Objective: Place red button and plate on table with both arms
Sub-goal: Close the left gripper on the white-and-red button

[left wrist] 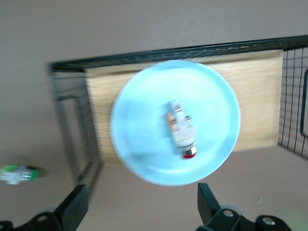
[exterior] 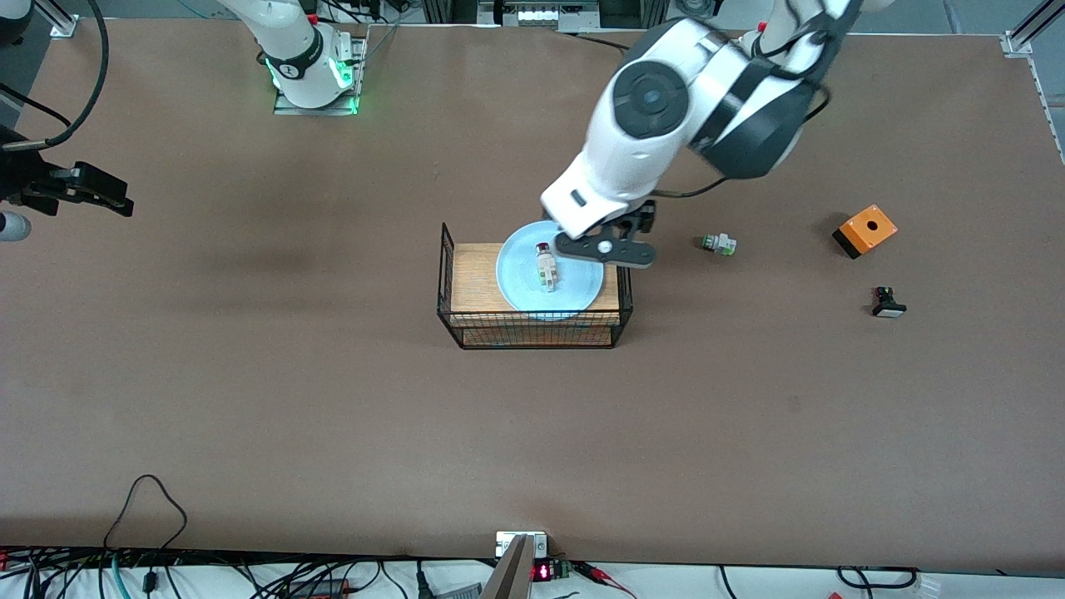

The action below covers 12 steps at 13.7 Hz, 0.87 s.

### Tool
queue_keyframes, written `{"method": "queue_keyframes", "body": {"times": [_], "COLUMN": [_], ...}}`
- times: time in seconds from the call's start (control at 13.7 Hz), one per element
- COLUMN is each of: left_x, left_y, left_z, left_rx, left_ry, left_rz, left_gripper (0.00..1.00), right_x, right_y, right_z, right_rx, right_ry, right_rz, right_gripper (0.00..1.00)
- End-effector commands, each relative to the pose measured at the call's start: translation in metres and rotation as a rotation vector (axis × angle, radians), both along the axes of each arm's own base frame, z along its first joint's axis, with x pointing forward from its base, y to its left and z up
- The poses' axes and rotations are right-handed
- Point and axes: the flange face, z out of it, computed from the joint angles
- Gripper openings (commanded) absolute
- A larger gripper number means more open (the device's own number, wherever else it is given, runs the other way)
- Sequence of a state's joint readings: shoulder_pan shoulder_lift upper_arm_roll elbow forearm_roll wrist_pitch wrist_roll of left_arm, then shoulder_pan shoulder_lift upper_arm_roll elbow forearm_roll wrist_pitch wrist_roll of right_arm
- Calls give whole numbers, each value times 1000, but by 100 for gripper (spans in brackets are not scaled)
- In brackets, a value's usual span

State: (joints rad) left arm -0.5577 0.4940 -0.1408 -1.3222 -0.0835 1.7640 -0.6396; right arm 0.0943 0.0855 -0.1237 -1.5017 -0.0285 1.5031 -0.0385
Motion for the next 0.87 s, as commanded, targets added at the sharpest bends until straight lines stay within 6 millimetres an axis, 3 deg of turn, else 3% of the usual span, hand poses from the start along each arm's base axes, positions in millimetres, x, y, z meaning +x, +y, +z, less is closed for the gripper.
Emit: {"method": "queue_keyframes", "body": {"times": [0.0, 0.15, 0.36, 0.51, 0.58, 0.8], "left_x": [12, 15, 19, 11, 8, 5], "left_y": [-33, -45, -45, -55, -57, -57], "left_z": [-32, -52, -74, -86, -92, -98], "left_rx": [-37, -61, -15, 11, 22, 30], "left_ry": [-36, -63, -113, -120, -115, -106], "left_rz": [111, 125, 146, 117, 108, 103], "left_gripper": [100, 100, 100, 100, 95, 52], "right_x": [1, 1, 1, 3, 4, 4], "right_y": [4, 5, 8, 11, 14, 19], "right_z": [5, 5, 5, 3, 1, 1], "right_rx": [13, 17, 18, 33, 64, 124], "right_ry": [3, 1, 1, 1, 5, 4], "right_rz": [1, 3, 4, 4, 1, -4], "right_gripper": [100, 100, 100, 100, 100, 100]}}
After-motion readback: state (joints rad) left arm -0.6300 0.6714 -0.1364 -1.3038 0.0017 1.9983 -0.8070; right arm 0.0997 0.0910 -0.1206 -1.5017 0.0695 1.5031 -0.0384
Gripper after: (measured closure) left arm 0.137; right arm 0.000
